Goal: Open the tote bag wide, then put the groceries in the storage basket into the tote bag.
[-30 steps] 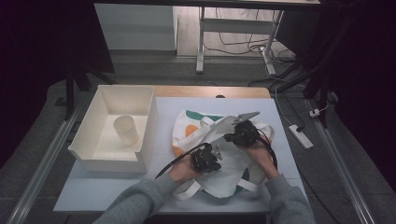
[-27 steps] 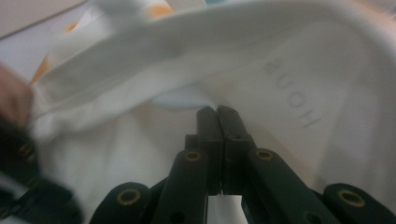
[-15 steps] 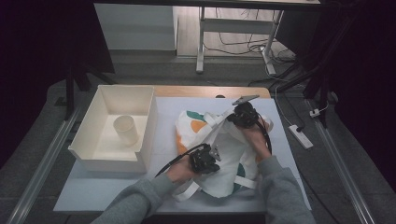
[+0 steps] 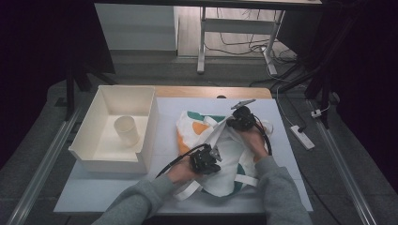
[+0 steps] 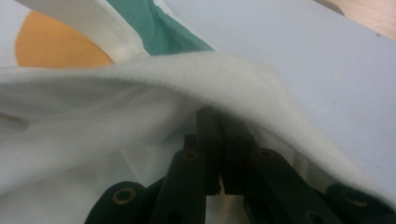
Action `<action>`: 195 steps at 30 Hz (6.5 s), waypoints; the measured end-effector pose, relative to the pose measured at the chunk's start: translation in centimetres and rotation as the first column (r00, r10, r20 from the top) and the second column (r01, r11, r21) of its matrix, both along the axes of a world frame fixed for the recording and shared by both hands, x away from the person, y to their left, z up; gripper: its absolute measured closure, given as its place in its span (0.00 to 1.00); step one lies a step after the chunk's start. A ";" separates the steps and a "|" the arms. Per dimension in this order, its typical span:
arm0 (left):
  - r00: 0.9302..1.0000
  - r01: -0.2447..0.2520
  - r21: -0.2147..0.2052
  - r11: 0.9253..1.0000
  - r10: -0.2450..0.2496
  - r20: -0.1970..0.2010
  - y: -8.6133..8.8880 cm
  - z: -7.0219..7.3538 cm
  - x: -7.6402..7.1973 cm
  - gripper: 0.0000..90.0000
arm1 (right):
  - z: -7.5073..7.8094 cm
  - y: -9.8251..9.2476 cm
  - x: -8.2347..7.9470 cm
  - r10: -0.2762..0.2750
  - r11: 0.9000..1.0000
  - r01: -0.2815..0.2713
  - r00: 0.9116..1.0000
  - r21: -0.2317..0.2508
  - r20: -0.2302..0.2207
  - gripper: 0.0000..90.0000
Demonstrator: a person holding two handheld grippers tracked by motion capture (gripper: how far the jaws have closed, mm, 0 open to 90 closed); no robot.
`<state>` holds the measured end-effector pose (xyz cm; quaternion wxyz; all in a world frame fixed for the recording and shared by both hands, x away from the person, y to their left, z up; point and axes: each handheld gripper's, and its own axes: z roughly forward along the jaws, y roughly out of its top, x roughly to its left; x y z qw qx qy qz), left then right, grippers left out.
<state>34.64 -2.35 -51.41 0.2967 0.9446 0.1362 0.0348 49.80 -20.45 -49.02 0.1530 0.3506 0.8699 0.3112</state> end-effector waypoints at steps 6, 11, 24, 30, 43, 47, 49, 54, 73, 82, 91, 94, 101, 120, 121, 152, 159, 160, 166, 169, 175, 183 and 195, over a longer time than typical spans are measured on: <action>1.000 -0.008 -0.009 1.000 0.008 0.025 0.1 0.7 -0.6 0.91 | 2.3 -0.6 -2.1 0.042 0.995 -0.045 0.999 0.091 0.026 0.71; 0.996 -0.040 -0.082 0.996 0.046 0.074 1.1 3.0 -1.2 0.80 | 4.7 -1.3 -6.0 0.087 0.983 -0.100 0.992 0.155 0.091 0.63; 0.947 -0.289 -0.212 0.934 0.312 0.084 5.3 5.7 -0.2 0.55 | 5.5 -4.9 -13.2 0.009 0.994 -0.028 0.985 0.106 0.170 0.57; 0.930 -0.335 -0.205 0.920 0.358 0.087 6.1 5.8 0.1 0.54 | 5.1 -6.6 -14.7 -0.036 0.994 0.018 0.986 0.112 0.161 0.55; 0.923 -0.382 -0.180 0.906 0.384 -0.023 6.8 3.6 2.2 0.90 | 4.3 -8.4 -14.5 -0.177 0.979 0.160 0.975 0.129 0.138 0.51; 0.924 -0.379 -0.180 0.908 0.381 -0.026 6.8 3.6 2.2 0.97 | 4.4 -7.8 -13.6 -0.204 0.972 0.183 0.968 0.145 0.146 0.51; 0.923 -0.381 -0.178 0.907 0.383 -0.022 6.8 3.6 2.2 0.98 | 4.1 -7.5 -13.0 -0.217 0.970 0.200 0.968 0.136 0.125 0.52; 0.917 -0.395 -0.181 0.900 0.399 -0.020 7.3 3.6 2.3 0.98 | 3.2 -7.8 -12.6 -0.219 0.971 0.212 0.974 0.107 0.054 0.67; 0.904 -0.423 -0.177 0.889 0.427 -0.016 7.9 3.4 2.6 0.98 | 2.2 -9.5 -13.3 -0.137 0.988 0.144 0.984 0.056 -0.112 0.97; 0.885 -0.463 -0.155 0.873 0.466 -0.021 8.6 2.7 3.2 0.99 | 3.3 -13.0 -13.7 -0.188 0.976 0.200 0.975 0.090 -0.122 0.97; 0.879 -0.473 -0.152 0.868 0.475 -0.027 8.7 2.3 3.6 0.98 | 2.1 -14.7 -13.3 -0.225 0.966 0.241 0.962 0.095 -0.152 0.97; 0.879 -0.474 -0.153 0.867 0.476 -0.029 8.7 2.2 3.7 0.98 | 1.7 -14.5 -13.2 -0.226 0.967 0.241 0.963 0.088 -0.148 0.97; 0.881 -0.471 -0.155 0.868 0.472 -0.032 8.7 2.1 3.7 0.98 | 1.1 -14.2 -13.1 -0.219 0.969 0.233 0.964 0.082 -0.148 0.97; 0.897 -0.433 -0.251 0.866 0.442 -0.026 8.4 4.1 2.4 0.59 | 4.8 -11.8 -15.2 -0.074 0.979 0.050 0.991 0.198 0.114 0.59; 0.901 -0.426 -0.254 0.869 0.434 -0.025 8.4 4.3 2.2 0.58 | 4.9 -11.6 -15.2 -0.062 0.979 0.036 0.990 0.203 0.124 0.59; 0.947 -0.316 -0.396 0.862 0.312 -0.077 12.3 10.3 -0.9 0.43 | 3.8 -10.0 -15.8 0.020 0.972 -0.075 0.971 0.222 0.239 0.55; 0.943 -0.326 -0.404 0.855 0.324 -0.076 13.9 10.8 -1.6 0.43 | 3.5 -9.8 -15.8 0.031 0.972 -0.084 0.971 0.219 0.236 0.55; 0.942 -0.329 -0.404 0.853 0.326 -0.077 14.2 10.8 -1.6 0.43 | 3.5 -9.7 -15.8 0.033 0.973 -0.085 0.971 0.216 0.235 0.55; 0.943 -0.321 -0.420 0.849 0.325 -0.063 14.9 11.7 -2.2 0.42 | 3.4 -9.7 -15.8 0.040 0.974 -0.088 0.973 0.208 0.226 0.54; 0.947 -0.306 -0.439 0.845 0.316 -0.051 15.3 12.3 -2.7 0.42 | 3.2 -9.7 -15.8 0.040 0.976 -0.085 0.975 0.201 0.220 0.54; 0.938 -0.325 -0.438 0.838 0.344 -0.040 16.2 12.7 -2.7 0.42 | 3.2 -9.6 -15.8 0.042 0.977 -0.086 0.975 0.196 0.219 0.54; 0.923 -0.359 -0.436 0.825 0.384 -0.032 17.5 12.8 -2.4 0.41 | 3.2 -9.6 -15.9 0.039 0.978 -0.082 0.976 0.191 0.215 0.54; 0.879 -0.433 -0.438 0.788 0.477 -0.011 20.3 13.0 -2.0 0.41 | 3.0 -9.5 -15.8 0.033 0.981 -0.072 0.977 0.179 0.211 0.53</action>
